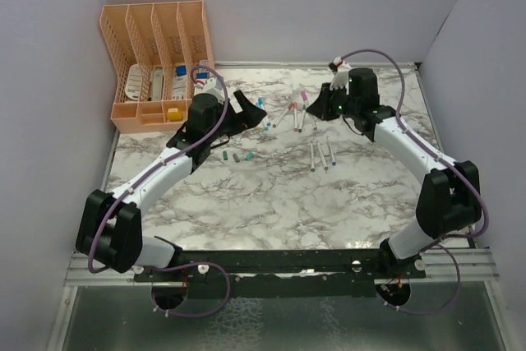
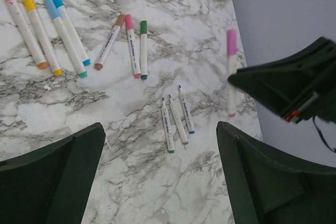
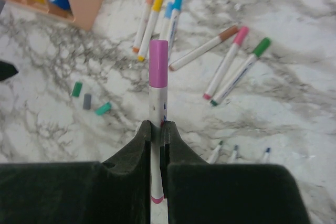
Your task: Open the pen caps
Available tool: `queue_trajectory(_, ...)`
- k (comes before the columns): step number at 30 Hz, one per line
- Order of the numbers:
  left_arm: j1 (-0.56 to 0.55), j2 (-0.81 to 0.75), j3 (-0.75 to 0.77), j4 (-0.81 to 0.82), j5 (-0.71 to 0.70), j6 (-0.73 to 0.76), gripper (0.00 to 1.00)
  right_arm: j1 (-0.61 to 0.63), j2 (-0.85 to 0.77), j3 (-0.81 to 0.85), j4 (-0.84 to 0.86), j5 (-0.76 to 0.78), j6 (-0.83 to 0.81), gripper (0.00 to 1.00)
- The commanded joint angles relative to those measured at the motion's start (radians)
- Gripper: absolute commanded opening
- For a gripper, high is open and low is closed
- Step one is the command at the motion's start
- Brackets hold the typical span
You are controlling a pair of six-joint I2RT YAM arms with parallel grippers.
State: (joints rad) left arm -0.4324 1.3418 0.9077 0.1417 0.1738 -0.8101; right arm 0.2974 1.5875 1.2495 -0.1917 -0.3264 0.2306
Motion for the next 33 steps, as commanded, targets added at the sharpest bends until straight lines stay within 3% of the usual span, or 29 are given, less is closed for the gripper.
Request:
queue_trajectory(1,-0.005,0.047,0.065,0.06,0.039,-0.016,0.9,0.074,-0.037,-0.112,0.043,-0.171,0.033,0.02)
queue_trajectory(10,-0.031,0.117,0.089,0.065,0.054,-0.03,0.89,0.189,-0.094,-0.156,0.068,-0.168,0.07,0.01)
queue_trajectory(21,-0.069,0.178,0.104,0.092,0.063,-0.064,0.8,0.246,-0.073,-0.124,0.081,-0.173,0.076,0.01)
queue_trajectory(27,-0.085,0.199,0.122,0.1,0.07,-0.071,0.73,0.262,-0.07,-0.12,0.089,-0.17,0.074,0.01)
queue_trajectory(33,-0.095,0.199,0.117,0.11,0.072,-0.078,0.55,0.271,-0.069,-0.122,0.089,-0.163,0.071,0.01)
